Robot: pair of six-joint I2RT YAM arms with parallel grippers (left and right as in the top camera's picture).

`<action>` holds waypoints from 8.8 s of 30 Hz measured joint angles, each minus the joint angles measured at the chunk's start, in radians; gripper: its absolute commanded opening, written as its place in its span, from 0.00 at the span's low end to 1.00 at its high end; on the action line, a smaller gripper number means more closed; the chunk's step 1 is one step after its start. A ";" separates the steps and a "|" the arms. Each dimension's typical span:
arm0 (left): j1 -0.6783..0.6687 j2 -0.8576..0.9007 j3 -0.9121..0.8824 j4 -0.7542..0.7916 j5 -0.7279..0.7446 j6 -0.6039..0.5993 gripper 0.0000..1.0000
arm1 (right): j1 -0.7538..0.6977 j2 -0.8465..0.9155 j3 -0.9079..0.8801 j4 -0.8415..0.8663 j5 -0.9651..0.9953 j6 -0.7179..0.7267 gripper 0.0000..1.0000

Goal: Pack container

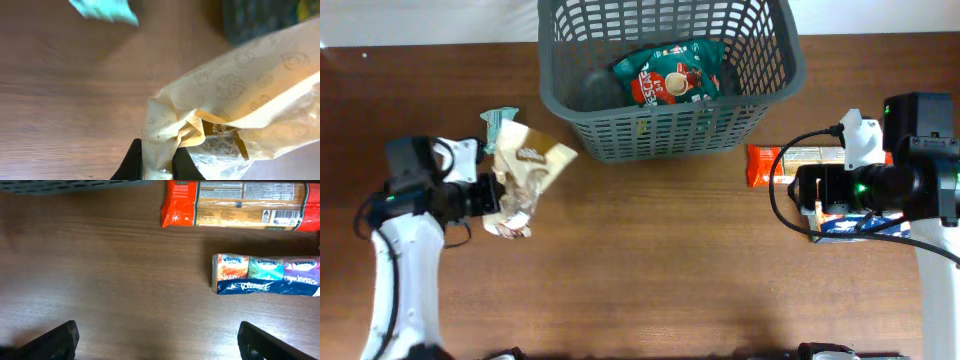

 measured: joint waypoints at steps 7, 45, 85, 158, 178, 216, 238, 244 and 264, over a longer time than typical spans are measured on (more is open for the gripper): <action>0.038 -0.080 0.293 0.003 0.002 -0.044 0.02 | 0.000 0.000 0.000 0.001 0.000 0.000 0.99; -0.511 0.527 0.645 0.623 0.272 -0.169 0.02 | 0.000 0.000 0.000 -0.008 0.000 0.000 0.99; -0.441 0.530 1.389 -0.159 -0.284 0.008 0.75 | 0.000 0.000 0.000 -0.070 0.000 0.000 0.99; -0.172 1.083 1.141 -0.430 -0.358 -0.007 0.02 | 0.000 0.000 0.000 -0.112 0.000 0.000 0.99; -0.155 1.026 2.065 -0.577 -0.025 -0.007 0.02 | 0.000 0.000 0.000 -0.119 0.000 0.000 0.99; -0.706 0.927 1.430 -0.279 -0.141 0.267 0.02 | 0.000 0.000 0.000 -0.143 0.000 0.000 0.99; -0.666 0.953 1.559 -0.376 -0.182 0.259 0.99 | 0.000 0.000 0.045 -0.003 0.000 0.000 0.99; -0.665 0.845 1.632 -0.466 -0.300 0.258 0.99 | 0.000 0.000 0.188 0.068 0.005 -0.001 0.99; -0.359 0.428 1.672 -0.667 -0.585 0.255 0.99 | 0.000 0.016 0.402 0.162 0.163 0.180 0.99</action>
